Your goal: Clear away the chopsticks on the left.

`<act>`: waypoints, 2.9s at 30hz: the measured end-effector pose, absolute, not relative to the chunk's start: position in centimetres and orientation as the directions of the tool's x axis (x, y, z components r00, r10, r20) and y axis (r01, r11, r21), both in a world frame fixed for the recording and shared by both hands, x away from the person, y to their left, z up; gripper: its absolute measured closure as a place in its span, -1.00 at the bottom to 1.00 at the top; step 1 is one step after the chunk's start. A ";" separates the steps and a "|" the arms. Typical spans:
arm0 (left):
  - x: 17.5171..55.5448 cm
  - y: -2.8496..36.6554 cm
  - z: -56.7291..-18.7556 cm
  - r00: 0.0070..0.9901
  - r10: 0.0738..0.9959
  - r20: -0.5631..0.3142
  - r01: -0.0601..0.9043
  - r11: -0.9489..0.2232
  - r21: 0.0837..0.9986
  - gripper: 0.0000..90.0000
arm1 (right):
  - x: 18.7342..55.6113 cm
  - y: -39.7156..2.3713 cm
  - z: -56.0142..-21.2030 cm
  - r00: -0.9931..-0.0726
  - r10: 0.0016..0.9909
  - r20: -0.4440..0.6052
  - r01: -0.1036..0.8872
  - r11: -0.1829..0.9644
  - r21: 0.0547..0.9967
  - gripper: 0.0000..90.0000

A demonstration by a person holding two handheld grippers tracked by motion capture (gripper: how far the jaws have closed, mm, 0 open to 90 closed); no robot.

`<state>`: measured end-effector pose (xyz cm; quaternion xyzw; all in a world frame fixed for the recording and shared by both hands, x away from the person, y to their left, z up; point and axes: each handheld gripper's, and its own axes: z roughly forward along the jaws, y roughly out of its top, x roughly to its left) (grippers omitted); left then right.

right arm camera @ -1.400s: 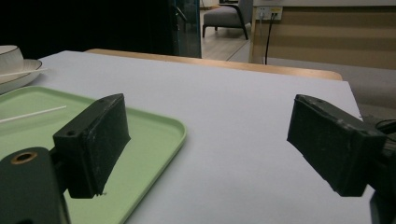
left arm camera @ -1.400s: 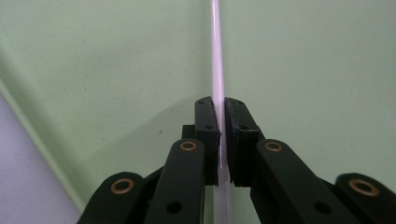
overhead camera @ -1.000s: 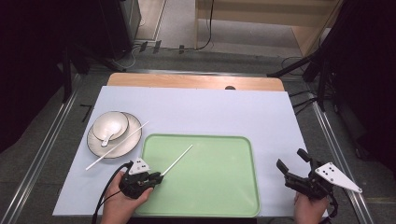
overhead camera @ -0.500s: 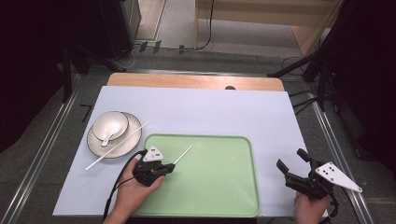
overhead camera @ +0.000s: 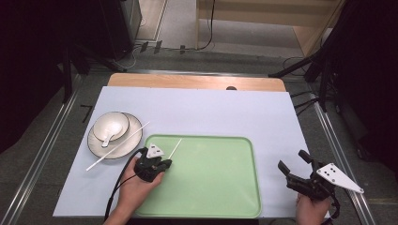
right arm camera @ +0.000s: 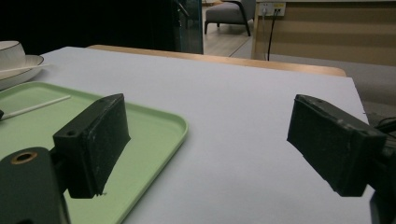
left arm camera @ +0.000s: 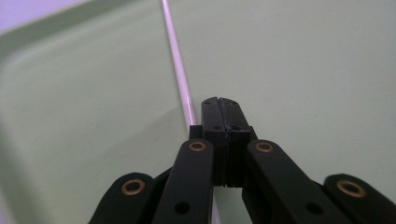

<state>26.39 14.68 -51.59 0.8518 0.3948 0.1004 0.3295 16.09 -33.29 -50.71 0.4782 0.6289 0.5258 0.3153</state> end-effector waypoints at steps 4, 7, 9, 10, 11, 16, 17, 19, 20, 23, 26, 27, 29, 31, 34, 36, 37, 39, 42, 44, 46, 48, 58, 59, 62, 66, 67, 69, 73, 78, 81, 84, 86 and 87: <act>26.3 16.1 -51.5 0.646 0.758 -0.092 0.622 -0.452 0.639 1.00 | 16.1 -33.2 -50.7 -0.346 0.933 0.102 0.270 -0.005 0.963 -0.72; 26.1 16.9 -51.5 0.636 0.767 -0.086 0.626 -0.447 0.639 1.00 | 16.1 -33.2 -50.7 -0.346 0.932 0.107 0.271 -0.010 0.962 -0.72; 26.1 17.4 -51.4 0.628 0.773 -0.086 0.632 -0.442 0.637 1.00 | 16.2 -33.2 -50.7 -0.345 0.932 0.109 0.272 -0.012 0.962 -0.72; 26.1 17.7 -51.4 0.625 0.776 -0.089 0.634 -0.437 0.638 1.00 | 16.2 -33.2 -50.7 -0.345 0.932 0.109 0.272 -0.012 0.962 -0.72; 26.1 17.9 -51.4 0.620 0.779 -0.089 0.636 -0.433 0.639 1.00 | 16.2 -33.2 -50.7 -0.347 0.932 0.107 0.271 -0.009 0.963 -0.72; 26.0 18.7 -51.5 0.608 0.788 -0.098 0.643 -0.416 0.643 1.00 | 16.2 -33.1 -50.7 -0.349 0.931 0.106 0.272 -0.008 0.962 -0.72; 26.0 18.8 -51.5 0.608 0.788 -0.098 0.643 -0.416 0.644 1.00 | 16.2 -33.1 -50.7 -0.349 0.931 0.106 0.271 -0.008 0.963 -0.72; 26.0 18.7 -51.5 0.617 0.782 -0.087 0.633 -0.429 0.644 1.00 | 16.2 -33.2 -50.7 -0.349 0.931 0.107 0.271 -0.009 0.962 -0.72; 26.0 18.7 -51.4 0.619 0.781 -0.086 0.633 -0.431 0.643 1.00 | 16.2 -33.2 -50.8 -0.349 0.931 0.108 0.272 -0.009 0.962 -0.72; 26.1 19.1 -51.4 0.615 0.782 -0.099 0.643 -0.424 0.638 1.00 | 16.2 -33.2 -50.7 -0.349 0.931 0.106 0.272 -0.008 0.962 -0.72; 26.1 19.1 -51.4 0.617 0.780 -0.107 0.644 -0.422 0.637 1.00 | 16.2 -33.2 -50.7 -0.348 0.931 0.108 0.270 -0.011 0.963 -0.71; 26.0 19.1 -51.4 0.617 0.781 -0.101 0.642 -0.424 0.638 1.00 | 16.2 -33.2 -50.7 -0.347 0.931 0.110 0.271 -0.013 0.963 -0.72; 26.0 19.0 -51.4 0.619 0.779 -0.098 0.639 -0.427 0.640 0.99 | 16.2 -33.3 -50.7 -0.346 0.932 0.110 0.270 -0.013 0.963 -0.72; 26.0 19.0 -51.5 0.624 0.775 -0.101 0.635 -0.427 0.644 0.91 | 16.2 -33.4 -50.7 -0.346 0.932 0.109 0.268 -0.013 0.963 -0.72; 26.0 19.0 -51.5 0.626 0.774 -0.096 0.630 -0.429 0.647 0.89 | 16.2 -33.4 -50.8 -0.346 0.932 0.109 0.269 -0.013 0.963 -0.72; 26.1 19.0 -51.5 0.626 0.774 -0.096 0.628 -0.427 0.650 0.89 | 16.2 -33.3 -50.7 -0.347 0.931 0.111 0.270 -0.014 0.963 -0.72; 26.1 19.0 -51.5 0.631 0.770 -0.095 0.624 -0.431 0.652 0.86 | 16.2 -33.3 -50.7 -0.347 0.932 0.108 0.269 -0.011 0.963 -0.72; 26.1 18.9 -51.5 0.647 0.756 -0.098 0.614 -0.440 0.655 0.75 | 16.1 -33.3 -50.7 -0.347 0.932 0.107 0.268 -0.011 0.963 -0.72; 26.1 18.9 -51.5 0.664 0.739 -0.114 0.609 -0.445 0.656 0.56 | 16.0 -33.4 -50.7 -0.345 0.931 0.116 0.269 -0.020 0.963 -0.72; 26.2 19.0 -51.5 0.668 0.733 -0.131 0.606 -0.433 0.667 0.44 | 16.0 -33.5 -50.7 -0.342 0.932 0.118 0.269 -0.022 0.963 -0.72; 26.2 19.2 -51.4 0.672 0.727 -0.142 0.601 -0.422 0.678 0.33 | 16.1 -33.5 -50.7 -0.342 0.932 0.116 0.268 -0.022 0.963 -0.72; 26.2 19.5 -51.1 0.679 0.716 -0.163 0.597 -0.410 0.689 0.26 | 16.0 -33.4 -50.7 -0.345 0.932 0.112 0.265 -0.018 0.964 -0.72; 26.2 21.7 -49.6 0.681 0.715 -0.162 0.573 -0.382 0.725 0.08 | 16.1 -33.4 -50.7 -0.345 0.932 0.111 0.269 -0.015 0.963 -0.71; 26.2 22.0 -49.4 0.679 0.718 -0.155 0.570 -0.382 0.727 0.07 | 16.1 -33.4 -50.7 -0.345 0.932 0.112 0.269 -0.016 0.963 -0.72; 26.2 22.8 -49.0 0.672 0.728 -0.138 0.565 -0.383 0.731 0.07 | 16.1 -33.4 -50.7 -0.346 0.931 0.113 0.269 -0.017 0.963 -0.72; 26.3 24.1 -48.4 0.654 0.749 -0.110 0.559 -0.381 0.737 0.07 | 16.1 -33.4 -50.7 -0.346 0.931 0.114 0.268 -0.018 0.963 -0.72; 26.3 24.5 -48.3 0.649 0.754 -0.102 0.558 -0.381 0.737 0.08 | 16.2 -33.4 -50.7 -0.346 0.931 0.114 0.268 -0.018 0.963 -0.72; 26.3 25.2 -48.0 0.636 0.767 -0.085 0.559 -0.381 0.736 0.08 | 16.2 -33.3 -50.7 -0.347 0.931 0.111 0.270 -0.014 0.963 -0.72; 26.4 26.6 -47.7 0.609 0.791 -0.057 0.566 -0.382 0.730 0.09 | 16.2 -33.2 -50.7 -0.347 0.931 0.112 0.270 -0.015 0.963 -0.72; 26.4 28.0 -47.5 0.589 0.808 -0.006 0.570 -0.410 0.712 0.12 | 16.2 -33.2 -50.7 -0.347 0.931 0.111 0.270 -0.014 0.963 -0.72; 26.4 28.8 -47.3 0.574 0.819 -0.006 0.571 -0.396 0.719 0.15 | 16.3 -33.2 -50.8 -0.348 0.931 0.108 0.270 -0.011 0.963 -0.72; 26.4 29.5 -47.1 0.559 0.829 -0.003 0.577 -0.387 0.719 0.17 | 16.3 -33.2 -50.8 -0.347 0.932 0.109 0.272 -0.011 0.962 -0.72; 26.5 29.8 -47.2 0.553 0.833 0.002 0.581 -0.388 0.716 0.19 | 16.3 -33.2 -50.8 -0.347 0.932 0.108 0.271 -0.011 0.962 -0.72; 26.6 29.9 -47.2 0.549 0.836 0.008 0.585 -0.391 0.711 0.20 | 16.3 -33.2 -50.8 -0.347 0.932 0.108 0.272 -0.010 0.962 -0.72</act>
